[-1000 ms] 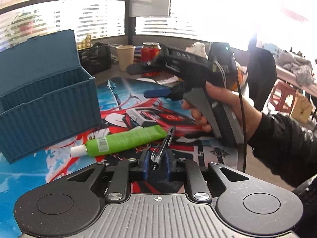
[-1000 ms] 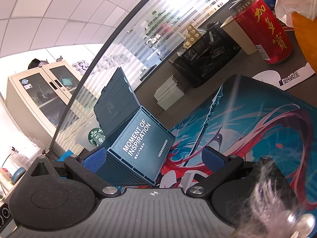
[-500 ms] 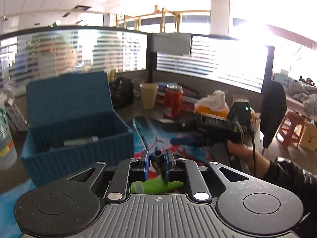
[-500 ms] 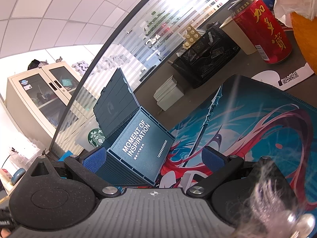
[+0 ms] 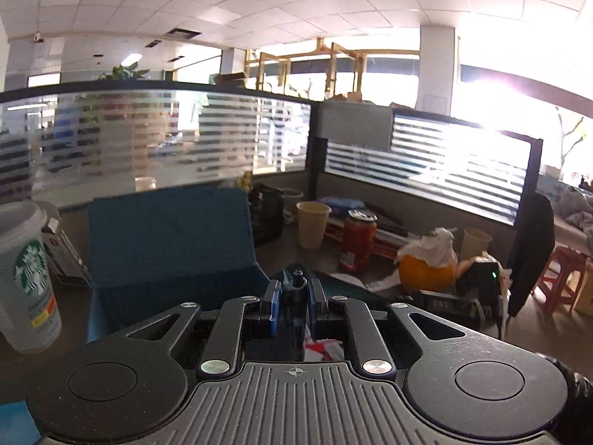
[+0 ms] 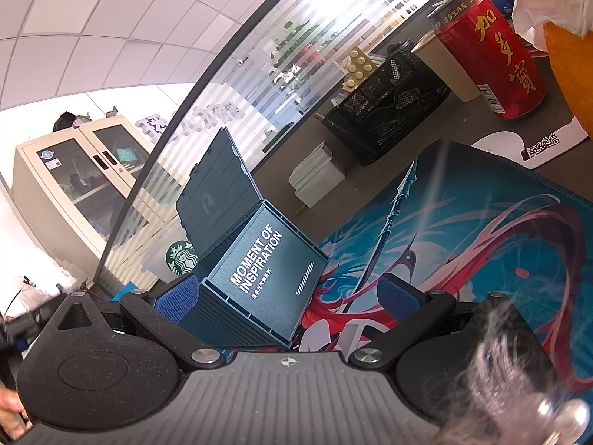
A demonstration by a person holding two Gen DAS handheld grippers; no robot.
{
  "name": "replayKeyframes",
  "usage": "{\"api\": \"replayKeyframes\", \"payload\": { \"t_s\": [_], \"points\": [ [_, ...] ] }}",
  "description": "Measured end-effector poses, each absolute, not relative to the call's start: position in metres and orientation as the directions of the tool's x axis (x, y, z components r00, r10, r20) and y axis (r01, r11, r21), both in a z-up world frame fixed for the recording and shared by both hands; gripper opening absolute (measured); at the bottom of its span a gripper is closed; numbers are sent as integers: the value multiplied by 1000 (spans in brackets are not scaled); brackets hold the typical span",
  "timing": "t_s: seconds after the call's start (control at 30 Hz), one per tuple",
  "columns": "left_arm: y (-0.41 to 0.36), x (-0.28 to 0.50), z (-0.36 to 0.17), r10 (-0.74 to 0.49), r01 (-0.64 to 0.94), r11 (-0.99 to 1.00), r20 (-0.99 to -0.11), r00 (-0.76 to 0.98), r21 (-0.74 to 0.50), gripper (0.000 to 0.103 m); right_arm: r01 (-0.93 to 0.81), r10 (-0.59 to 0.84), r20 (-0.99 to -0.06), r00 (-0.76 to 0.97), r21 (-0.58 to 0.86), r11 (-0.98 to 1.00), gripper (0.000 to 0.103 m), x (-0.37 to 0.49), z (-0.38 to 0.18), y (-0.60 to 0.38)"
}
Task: Organize rigid objects
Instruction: 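Lower the pen into the teal box and open the left gripper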
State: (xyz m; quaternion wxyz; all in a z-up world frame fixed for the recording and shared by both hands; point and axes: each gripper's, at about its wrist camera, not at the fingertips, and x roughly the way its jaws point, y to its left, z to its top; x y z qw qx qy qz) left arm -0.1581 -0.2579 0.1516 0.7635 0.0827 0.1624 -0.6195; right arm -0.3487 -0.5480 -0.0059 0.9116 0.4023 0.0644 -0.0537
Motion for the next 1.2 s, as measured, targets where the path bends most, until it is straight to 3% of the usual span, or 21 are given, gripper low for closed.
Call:
{"api": "replayKeyframes", "payload": {
  "t_s": [0.57,0.9,1.2],
  "points": [
    [-302,-110,196,-922,964,265,-304,241,-37,13,146,-43,-158,987,728,670,103,-347,-4,-547],
    [-337,-81,160,-911,953,267,-361,201,-144,13,141,-40,-154,987,729,670,103,-344,-3,-544],
    [-323,-43,121,-891,894,307,-430,149,-327,13,141,-40,-154,987,730,669,103,-344,-3,-544]
  ]
}}
